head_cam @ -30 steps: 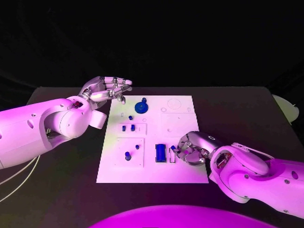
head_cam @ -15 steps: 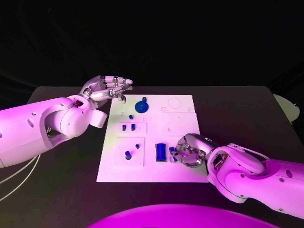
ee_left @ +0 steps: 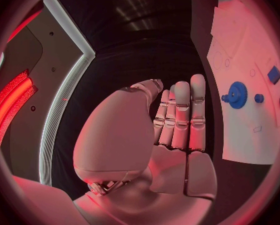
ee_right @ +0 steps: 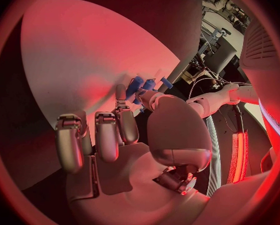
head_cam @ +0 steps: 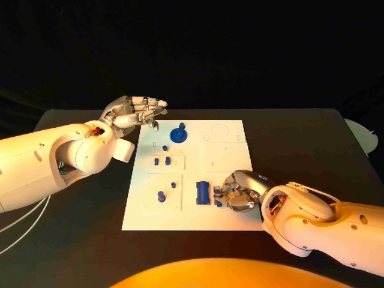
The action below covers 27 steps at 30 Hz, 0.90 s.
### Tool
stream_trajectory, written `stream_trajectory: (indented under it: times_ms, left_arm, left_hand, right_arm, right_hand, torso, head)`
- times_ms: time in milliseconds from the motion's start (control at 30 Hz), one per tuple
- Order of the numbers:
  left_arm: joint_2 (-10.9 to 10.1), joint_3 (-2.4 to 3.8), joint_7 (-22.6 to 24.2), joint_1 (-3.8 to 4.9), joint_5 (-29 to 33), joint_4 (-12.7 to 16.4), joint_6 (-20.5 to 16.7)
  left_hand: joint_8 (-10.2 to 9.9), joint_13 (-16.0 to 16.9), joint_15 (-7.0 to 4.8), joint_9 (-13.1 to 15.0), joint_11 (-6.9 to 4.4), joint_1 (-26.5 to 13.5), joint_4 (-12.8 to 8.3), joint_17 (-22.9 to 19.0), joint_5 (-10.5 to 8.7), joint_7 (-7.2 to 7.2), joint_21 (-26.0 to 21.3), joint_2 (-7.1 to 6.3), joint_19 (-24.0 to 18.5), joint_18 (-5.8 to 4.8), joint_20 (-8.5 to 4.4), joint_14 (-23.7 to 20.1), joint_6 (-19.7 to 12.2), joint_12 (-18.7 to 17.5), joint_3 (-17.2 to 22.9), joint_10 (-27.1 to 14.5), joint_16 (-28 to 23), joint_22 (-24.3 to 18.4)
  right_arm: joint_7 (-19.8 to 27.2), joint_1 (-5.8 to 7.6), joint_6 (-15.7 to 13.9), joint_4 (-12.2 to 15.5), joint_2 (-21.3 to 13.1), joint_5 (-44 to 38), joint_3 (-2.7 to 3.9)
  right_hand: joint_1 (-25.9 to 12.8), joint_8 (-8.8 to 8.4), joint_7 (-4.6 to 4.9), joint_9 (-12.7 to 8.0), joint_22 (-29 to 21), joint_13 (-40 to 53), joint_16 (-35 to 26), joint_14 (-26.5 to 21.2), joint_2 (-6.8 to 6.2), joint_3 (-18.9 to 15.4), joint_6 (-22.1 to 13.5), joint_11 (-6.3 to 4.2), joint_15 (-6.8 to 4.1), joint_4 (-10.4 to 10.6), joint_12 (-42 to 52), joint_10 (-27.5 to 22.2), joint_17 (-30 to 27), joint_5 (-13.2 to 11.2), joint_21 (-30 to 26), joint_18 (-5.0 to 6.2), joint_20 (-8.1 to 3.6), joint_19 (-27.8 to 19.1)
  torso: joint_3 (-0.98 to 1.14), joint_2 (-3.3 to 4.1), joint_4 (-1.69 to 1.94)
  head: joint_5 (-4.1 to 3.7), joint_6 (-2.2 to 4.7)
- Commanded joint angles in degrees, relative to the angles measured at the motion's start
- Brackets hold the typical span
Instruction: Assemble the parts on the task board
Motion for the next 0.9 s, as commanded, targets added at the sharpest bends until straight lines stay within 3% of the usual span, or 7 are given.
stream_trajectory:
  times_ms: [33,267,633,900]
  left_arm:
    - [0.1,0.04,0.2,0.02,0.2,0.2,1.0]
    - [0.0,0.04,0.1,0.02,0.2,0.2,0.9]
    - [0.1,0.04,0.1,0.02,0.2,0.1,0.8]
    - [0.1,0.03,0.1,0.02,0.2,0.0,0.9]
  left_hand:
    - [-0.1,0.1,0.18,0.0,0.00,-0.5,0.0,-0.1,0.07,-0.02,-0.4,-0.16,-0.2,0.40,0.35,-0.2,-0.3,0.2,0.4,-0.2,0.2,-0.1]
    - [-0.1,0.1,0.18,0.0,0.00,-0.5,0.0,-0.1,0.07,-0.02,-0.4,-0.16,-0.2,0.40,0.35,-0.2,-0.3,0.2,0.4,-0.2,0.2,-0.1]
    - [-0.1,0.1,0.20,0.0,0.02,-0.6,0.0,-0.1,0.06,0.00,-0.4,-0.14,-0.2,0.39,0.36,-0.2,-0.4,0.2,0.4,-0.3,0.2,-0.1]
    - [-0.1,0.1,0.20,0.0,0.02,-0.6,0.0,-0.1,0.06,0.00,-0.4,-0.14,-0.2,0.39,0.36,-0.2,-0.4,0.2,0.4,-0.3,0.2,-0.1]
  right_arm:
    - [-0.4,-0.18,1.5,0.0,0.1,-0.4,-0.10]
    - [-0.4,-0.18,1.0,0.0,-0.1,-1.3,-0.10]
    - [0.4,-0.19,-0.7,0.3,-0.6,-2.0,-0.10]
    - [2.2,-0.19,-3.9,0.6,-1.1,-2.1,-0.08]
  right_hand:
    - [-1.6,-0.44,0.29,-0.2,15.1,6.1,0.0,4.5,-0.59,-3.5,0.4,-0.25,-0.19,2.5,-0.1,0.1,7.7,3.0,0.3,-0.82,-0.10,6.0]
    - [-2.3,-0.70,0.23,-0.3,15.1,6.1,0.0,4.5,-0.48,-5.9,0.5,-0.29,-0.23,3.2,-0.1,0.1,7.7,2.6,0.3,-0.82,-0.17,6.0]
    - [-1.9,-0.73,0.17,-0.3,15.1,6.1,0.0,4.5,-0.15,-6.4,0.6,-0.35,-0.27,3.1,-0.1,0.1,7.7,2.6,0.3,-0.82,-0.19,6.0]
    - [-5.5,-0.93,-0.04,-0.4,15.1,6.3,0.1,4.6,1.76,-10.2,1.0,-0.51,-0.41,3.4,0.0,0.2,8.0,-0.3,0.3,-0.82,-0.32,6.0]
  torso:
    - [-0.02,0.02,0.02]
    - [0.00,0.02,0.02]
    - [0.03,-0.02,-0.02]
    - [0.01,-0.03,0.02]
  head:
    - [-0.01,-0.01]
    - [-0.02,0.01]
    - [-0.01,0.19]
    - [-0.03,0.40]
